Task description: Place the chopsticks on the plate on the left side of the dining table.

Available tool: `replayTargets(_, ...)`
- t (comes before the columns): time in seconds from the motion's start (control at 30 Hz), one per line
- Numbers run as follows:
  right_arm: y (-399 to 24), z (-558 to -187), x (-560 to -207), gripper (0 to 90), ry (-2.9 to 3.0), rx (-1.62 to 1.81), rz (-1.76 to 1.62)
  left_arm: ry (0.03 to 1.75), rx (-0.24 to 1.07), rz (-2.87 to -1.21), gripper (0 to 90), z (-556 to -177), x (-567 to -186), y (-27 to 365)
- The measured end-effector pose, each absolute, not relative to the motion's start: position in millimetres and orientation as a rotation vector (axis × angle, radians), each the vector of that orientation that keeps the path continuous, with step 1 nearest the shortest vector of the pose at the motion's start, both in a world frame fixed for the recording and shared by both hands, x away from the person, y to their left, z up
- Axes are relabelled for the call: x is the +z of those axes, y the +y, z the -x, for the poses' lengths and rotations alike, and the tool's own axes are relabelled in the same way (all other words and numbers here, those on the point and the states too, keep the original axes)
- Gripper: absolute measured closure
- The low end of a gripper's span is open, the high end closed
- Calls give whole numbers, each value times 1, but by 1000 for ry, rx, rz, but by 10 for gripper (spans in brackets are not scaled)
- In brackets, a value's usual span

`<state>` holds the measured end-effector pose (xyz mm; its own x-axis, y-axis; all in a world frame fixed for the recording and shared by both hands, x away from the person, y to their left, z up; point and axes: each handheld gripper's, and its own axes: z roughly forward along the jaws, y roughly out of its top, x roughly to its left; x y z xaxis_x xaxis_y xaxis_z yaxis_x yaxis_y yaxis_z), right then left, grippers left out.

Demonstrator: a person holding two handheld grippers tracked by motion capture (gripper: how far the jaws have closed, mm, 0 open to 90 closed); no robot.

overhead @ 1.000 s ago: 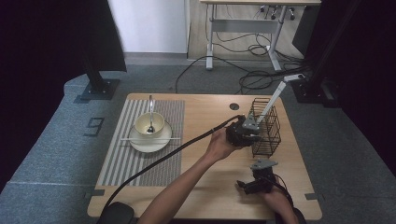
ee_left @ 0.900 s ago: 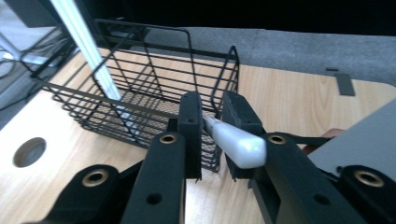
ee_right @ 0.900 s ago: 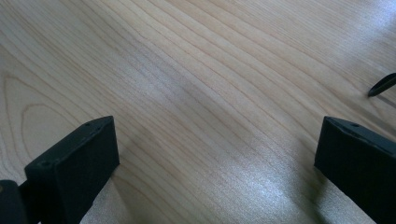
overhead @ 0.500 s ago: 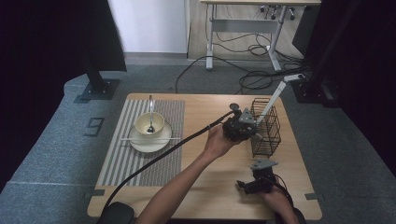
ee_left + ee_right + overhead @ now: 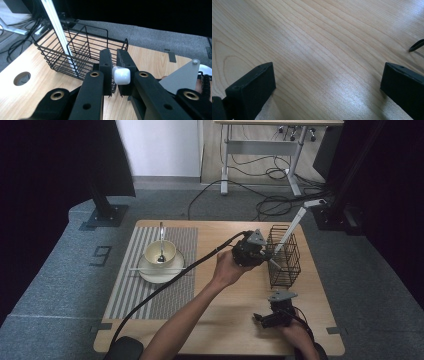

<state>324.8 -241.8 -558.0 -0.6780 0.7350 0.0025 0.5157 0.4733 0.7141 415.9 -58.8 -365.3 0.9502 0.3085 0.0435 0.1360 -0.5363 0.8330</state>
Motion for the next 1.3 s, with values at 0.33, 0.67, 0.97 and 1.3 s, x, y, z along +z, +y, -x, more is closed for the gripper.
replayTargets(0.33,-242,-325,-558,0,2420,1018,-1061,332,213,-2135,832,-415,-354,-45)
replayTargets(0.67,-242,-325,-558,0,2420,1017,-1061,374,200,-2084,833,-415,-344,-18)
replayTargets(0.97,-242,-325,-558,0,2419,1017,-1062,398,193,-2044,833,-413,-332,5)
replayTargets(1.3,-242,-325,-558,0,2420,1017,-1063,419,208,-2017,835,-410,-320,26)
